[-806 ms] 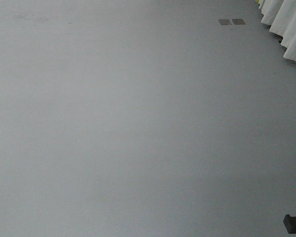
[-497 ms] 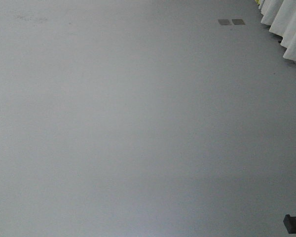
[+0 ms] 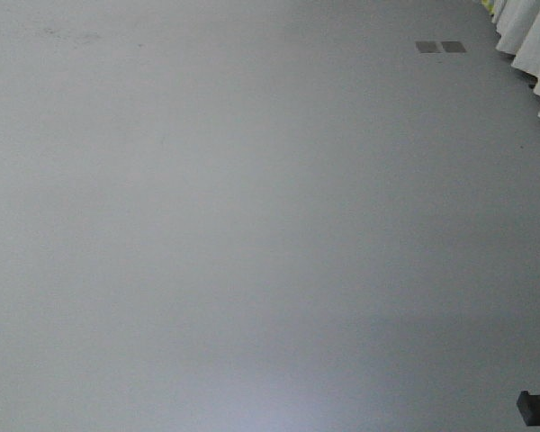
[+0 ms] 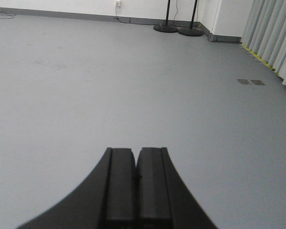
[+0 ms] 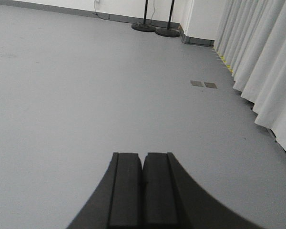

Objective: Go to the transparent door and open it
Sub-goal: 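Drive the base across the grey floor and turn toward the glass door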

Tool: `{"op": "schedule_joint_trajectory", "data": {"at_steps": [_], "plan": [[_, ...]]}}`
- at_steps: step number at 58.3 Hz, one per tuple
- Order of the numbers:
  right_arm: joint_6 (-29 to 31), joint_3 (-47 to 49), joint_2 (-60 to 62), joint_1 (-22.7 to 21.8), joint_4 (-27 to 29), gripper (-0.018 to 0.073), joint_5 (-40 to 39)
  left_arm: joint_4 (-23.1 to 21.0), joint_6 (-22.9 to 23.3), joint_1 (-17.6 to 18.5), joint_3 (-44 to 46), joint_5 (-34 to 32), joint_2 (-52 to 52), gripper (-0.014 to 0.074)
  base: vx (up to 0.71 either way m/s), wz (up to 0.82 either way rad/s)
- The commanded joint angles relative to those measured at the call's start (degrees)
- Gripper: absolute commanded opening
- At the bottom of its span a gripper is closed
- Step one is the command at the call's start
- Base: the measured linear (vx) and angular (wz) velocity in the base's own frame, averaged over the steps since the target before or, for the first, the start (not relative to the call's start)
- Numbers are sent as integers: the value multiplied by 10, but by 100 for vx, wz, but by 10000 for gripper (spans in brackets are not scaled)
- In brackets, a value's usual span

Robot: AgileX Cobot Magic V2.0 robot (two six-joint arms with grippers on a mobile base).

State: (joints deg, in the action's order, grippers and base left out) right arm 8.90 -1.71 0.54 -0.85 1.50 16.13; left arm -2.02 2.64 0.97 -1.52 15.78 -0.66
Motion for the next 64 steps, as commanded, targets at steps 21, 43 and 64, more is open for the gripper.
{"op": "schedule_joint_trajectory", "data": {"at_steps": [21, 43, 64], "plan": [[1, -8, 8, -2, 0, -8, -48, -1, 4, 3, -13, -47, -7, -6, 23, -2], [1, -8, 8, -2, 0, -8, -48, -1, 4, 3, -13, -46, -7, -6, 35, -7], [1, -8, 8, -2, 0, -8, -48, -1, 4, 3, -13, -46, -7, -6, 45, 2]]}}
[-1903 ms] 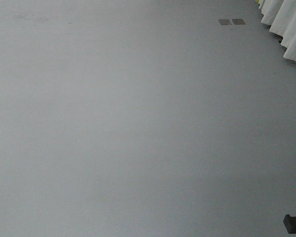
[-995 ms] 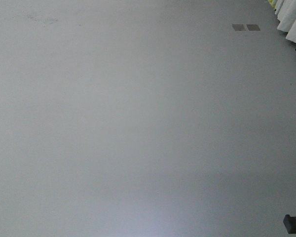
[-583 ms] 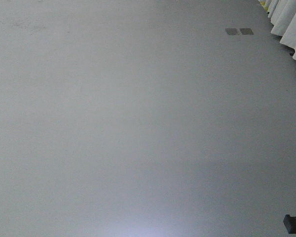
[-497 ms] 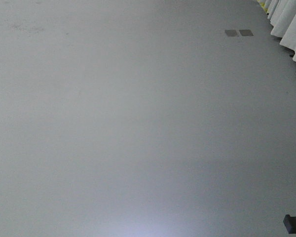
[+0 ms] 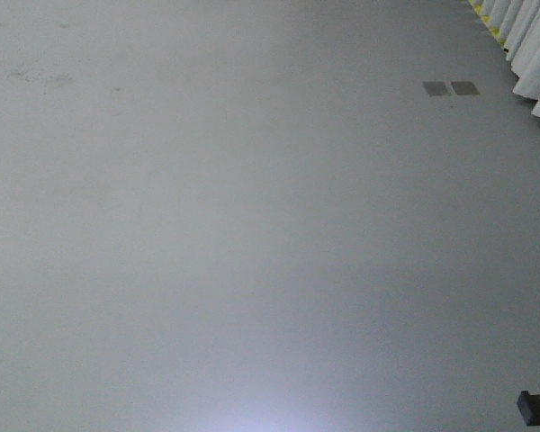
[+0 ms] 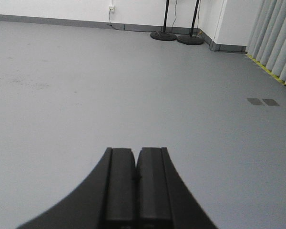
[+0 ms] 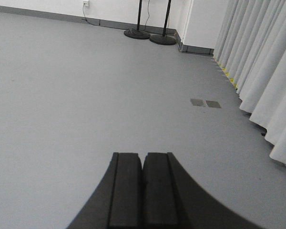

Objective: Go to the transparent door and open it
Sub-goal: 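Drive the base across the grey floor and turn toward the glass door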

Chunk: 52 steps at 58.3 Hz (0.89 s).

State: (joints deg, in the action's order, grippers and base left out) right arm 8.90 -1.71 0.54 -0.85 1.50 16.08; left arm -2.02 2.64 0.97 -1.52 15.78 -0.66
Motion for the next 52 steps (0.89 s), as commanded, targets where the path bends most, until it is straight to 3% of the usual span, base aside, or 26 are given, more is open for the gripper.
{"op": "schedule_joint_trajectory", "data": {"at_steps": [1, 52], "plan": [[1, -8, 8, -2, 0, -8, -47, -1, 4, 3, -13, -46, -7, -6, 48, 5], [1, -8, 8, -2, 0, -8, -47, -1, 4, 3, -13, -46, -7, -6, 52, 13]]}}
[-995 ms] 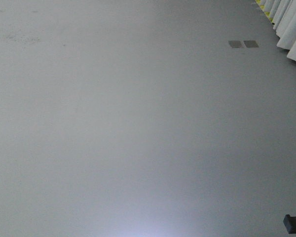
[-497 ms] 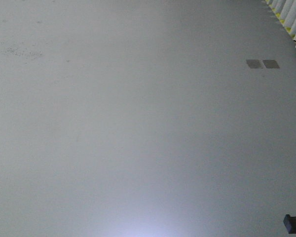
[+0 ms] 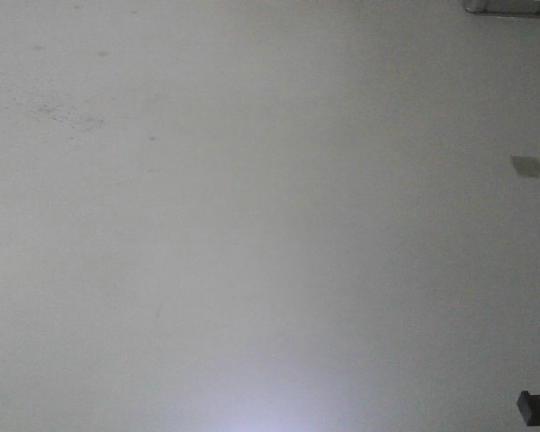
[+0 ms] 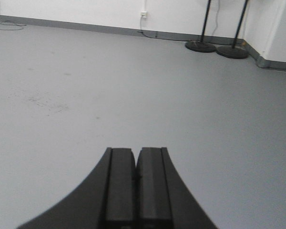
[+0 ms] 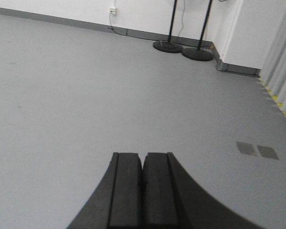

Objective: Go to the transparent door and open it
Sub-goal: 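Drive the base across the grey floor and turn toward the glass door, then drive forward up to the white-framed glass sliding door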

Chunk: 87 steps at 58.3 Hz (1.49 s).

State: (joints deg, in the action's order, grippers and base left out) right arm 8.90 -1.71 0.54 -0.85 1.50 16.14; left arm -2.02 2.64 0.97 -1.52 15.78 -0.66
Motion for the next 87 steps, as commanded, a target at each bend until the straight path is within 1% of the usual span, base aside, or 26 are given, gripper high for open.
{"op": "schedule_joint_trajectory", "data": {"at_steps": [1, 23, 59, 87], "plan": [[1, -8, 8, -2, 0, -8, -48, -1, 4, 3, -13, -46, -7, -6, 53, 28], [1, -8, 8, -2, 0, -8, -48, -1, 4, 3, -13, -46, -7, -6, 54, 45], [1, -8, 8, -2, 0, -8, -48, -1, 4, 3, -13, -46, -7, -6, 55, 74], [1, -8, 8, -2, 0, -8, -48, -1, 4, 3, -13, -46, -7, -6, 51, 63]]}}
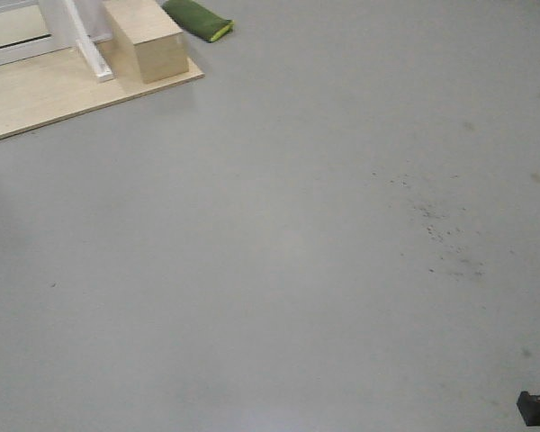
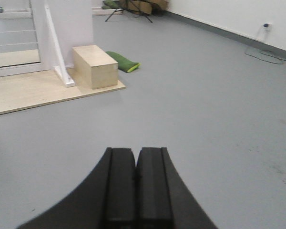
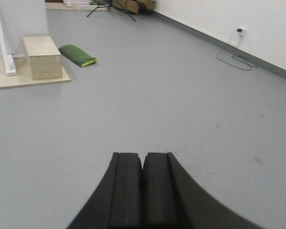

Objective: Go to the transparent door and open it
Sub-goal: 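Drive forward up to the white-framed glass sliding door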

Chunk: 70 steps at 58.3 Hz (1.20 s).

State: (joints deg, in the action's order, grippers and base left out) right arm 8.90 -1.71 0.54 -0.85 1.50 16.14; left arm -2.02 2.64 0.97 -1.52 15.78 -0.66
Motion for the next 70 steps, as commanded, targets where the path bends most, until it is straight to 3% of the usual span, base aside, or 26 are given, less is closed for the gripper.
{"op": "schedule_joint_trajectory", "data": {"at_steps": [1, 36, 70], "plan": [[1, -8, 8, -2, 0, -8, -48, -1, 4, 3, -13, -46, -7, -6, 50, 62], [1, -8, 8, -2, 0, -8, -48, -1, 4, 3, -13, -46, -7, -6, 52, 58], [1, -8, 8, -2, 0, -8, -48, -1, 4, 3, -13, -46, -7, -6, 56, 23]]}}
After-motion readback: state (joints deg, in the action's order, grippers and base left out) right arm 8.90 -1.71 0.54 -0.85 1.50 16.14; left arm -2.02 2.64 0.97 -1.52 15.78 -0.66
